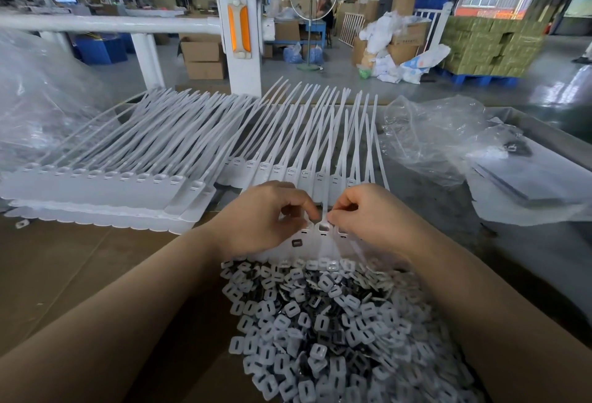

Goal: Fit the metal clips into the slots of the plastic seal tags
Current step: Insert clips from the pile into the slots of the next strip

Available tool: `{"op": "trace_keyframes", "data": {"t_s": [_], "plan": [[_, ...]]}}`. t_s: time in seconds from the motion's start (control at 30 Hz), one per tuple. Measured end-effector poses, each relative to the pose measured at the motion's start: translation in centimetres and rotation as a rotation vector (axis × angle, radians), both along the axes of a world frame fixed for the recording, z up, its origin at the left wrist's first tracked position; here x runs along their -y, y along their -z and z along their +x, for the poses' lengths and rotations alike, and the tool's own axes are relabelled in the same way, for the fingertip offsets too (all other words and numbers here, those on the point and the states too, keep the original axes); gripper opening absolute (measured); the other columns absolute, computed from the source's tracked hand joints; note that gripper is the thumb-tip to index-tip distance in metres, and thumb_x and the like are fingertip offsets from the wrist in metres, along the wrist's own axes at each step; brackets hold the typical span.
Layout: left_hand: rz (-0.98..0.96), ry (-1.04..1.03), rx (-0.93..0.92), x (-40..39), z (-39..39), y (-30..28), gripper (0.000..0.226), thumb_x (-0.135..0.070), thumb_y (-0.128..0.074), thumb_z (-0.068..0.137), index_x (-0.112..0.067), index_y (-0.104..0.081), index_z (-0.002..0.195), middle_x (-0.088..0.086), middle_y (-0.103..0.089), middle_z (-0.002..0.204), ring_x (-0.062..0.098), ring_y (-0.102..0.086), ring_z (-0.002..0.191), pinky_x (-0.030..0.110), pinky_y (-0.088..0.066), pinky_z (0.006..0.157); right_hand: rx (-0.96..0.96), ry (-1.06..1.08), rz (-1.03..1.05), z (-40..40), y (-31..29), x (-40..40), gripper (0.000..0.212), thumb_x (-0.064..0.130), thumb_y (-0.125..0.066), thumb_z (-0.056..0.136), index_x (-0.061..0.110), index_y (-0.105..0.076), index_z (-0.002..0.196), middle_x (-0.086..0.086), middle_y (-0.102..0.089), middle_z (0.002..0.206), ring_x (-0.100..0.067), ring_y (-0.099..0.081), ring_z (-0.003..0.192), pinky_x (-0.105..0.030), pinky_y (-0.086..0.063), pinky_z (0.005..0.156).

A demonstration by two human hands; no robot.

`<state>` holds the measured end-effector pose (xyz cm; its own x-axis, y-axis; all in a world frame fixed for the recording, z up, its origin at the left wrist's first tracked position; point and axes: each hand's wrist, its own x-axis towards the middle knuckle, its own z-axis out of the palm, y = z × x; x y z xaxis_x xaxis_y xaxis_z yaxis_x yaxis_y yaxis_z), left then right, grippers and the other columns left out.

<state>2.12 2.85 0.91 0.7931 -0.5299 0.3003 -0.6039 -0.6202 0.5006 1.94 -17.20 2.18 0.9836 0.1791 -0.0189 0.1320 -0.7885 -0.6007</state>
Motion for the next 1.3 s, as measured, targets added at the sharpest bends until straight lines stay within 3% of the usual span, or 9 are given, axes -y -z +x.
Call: {"op": "trace_keyframes", "data": {"t_s": [0.1,0.2,0.3,0.5,0.77,0.93,1.07,1.17,1.3], "plan": [[-0.07,0.049,-0.043,0.6,-0.4,-0.3,0.013,-0.014,-0.074,0.087,-0.023,-0.076,0.096,-0.011,-0.067,0.09,0.007,-0.062,0.082,0.026,-0.051,0.076,0.028,0.027,0.005,0.3,0.2,0.0,0.017,0.03,-0.063,0.093,0.028,-0.064,0.076,0.007,-0.069,0.073,-0.009,-0.066,0.067,-0.02,-0.043,0.052],[-0.13,0.168,-0.137,1.5,-1.0,-0.7,0.017,-0.011,-0.077,0.084,-0.023,-0.077,0.096,-0.021,-0.068,0.085,0.005,-0.062,0.075,0.012,-0.045,0.066,0.044,0.034,-0.002,0.5,0.4,-0.1,0.019,0.031,-0.062,0.095,0.033,-0.057,0.077,0.01,-0.066,0.078,-0.004,-0.062,0.07,-0.02,-0.044,0.056],[-0.134,0.268,-0.19,2.3,-1.6,-1.0,0.023,-0.01,-0.077,0.083,-0.02,-0.076,0.104,-0.031,-0.066,0.089,0.001,-0.062,0.076,0.01,-0.044,0.067,0.046,0.052,0.03,0.7,0.6,0.0,0.014,0.034,-0.062,0.095,0.031,-0.059,0.082,0.011,-0.066,0.08,-0.003,-0.062,0.072,-0.021,-0.046,0.059],[-0.061,0.292,-0.218,3.0,-2.2,-0.8,0.021,-0.015,-0.078,0.082,-0.02,-0.078,0.103,-0.013,-0.07,0.096,0.011,-0.066,0.082,0.028,-0.055,0.078,0.07,0.05,0.029,0.8,0.6,0.0,0.014,0.034,-0.061,0.096,0.03,-0.063,0.082,0.01,-0.068,0.077,-0.005,-0.064,0.07,-0.023,-0.047,0.059],[-0.214,0.207,-0.305,2.6,-1.9,-1.0,0.011,-0.008,-0.08,0.08,-0.015,-0.073,0.086,-0.018,-0.069,0.076,-0.004,-0.061,0.067,0.009,-0.046,0.065,0.082,0.078,0.157,0.9,0.3,0.0,0.012,0.03,-0.063,0.093,0.027,-0.066,0.082,0.009,-0.067,0.066,-0.004,-0.063,0.055,-0.025,-0.048,0.055],[-0.452,-0.019,-0.092,1.7,-0.9,-0.6,0.011,-0.006,-0.082,0.075,-0.013,-0.075,0.08,-0.004,-0.073,0.077,0.001,-0.064,0.066,0.013,-0.05,0.067,-0.068,-0.006,0.401,0.3,-0.9,0.4,0.016,0.029,-0.061,0.094,0.024,-0.072,0.083,0.007,-0.069,0.064,-0.004,-0.052,0.052,-0.018,-0.04,0.048],[-0.376,0.011,0.181,1.3,-0.6,-0.1,0.012,-0.006,-0.085,0.074,-0.01,-0.078,0.083,-0.002,-0.073,0.081,0.011,-0.069,0.071,0.028,-0.058,0.07,-0.124,-0.078,0.451,-0.2,-1.2,0.4,0.017,0.031,-0.063,0.094,0.023,-0.074,0.085,0.007,-0.071,0.07,-0.007,-0.048,0.06,-0.02,-0.039,0.054],[-0.318,0.041,0.389,1.2,-0.4,-0.1,0.009,-0.009,-0.083,0.077,-0.011,-0.078,0.085,-0.002,-0.072,0.083,0.007,-0.068,0.072,0.031,-0.058,0.066,-0.153,-0.071,0.425,-0.1,-1.2,0.5,0.016,0.032,-0.064,0.093,0.021,-0.074,0.087,0.007,-0.072,0.073,-0.007,-0.05,0.062,-0.022,-0.038,0.055],[-0.294,0.057,0.43,1.0,-0.3,0.1,0.007,-0.01,-0.083,0.078,-0.011,-0.078,0.083,-0.004,-0.071,0.083,0.007,-0.068,0.071,0.03,-0.057,0.064,-0.167,-0.073,0.404,-0.1,-1.1,0.6,0.012,0.028,-0.066,0.092,0.023,-0.073,0.085,0.009,-0.072,0.071,0.003,-0.052,0.055,-0.022,-0.038,0.058]]}}
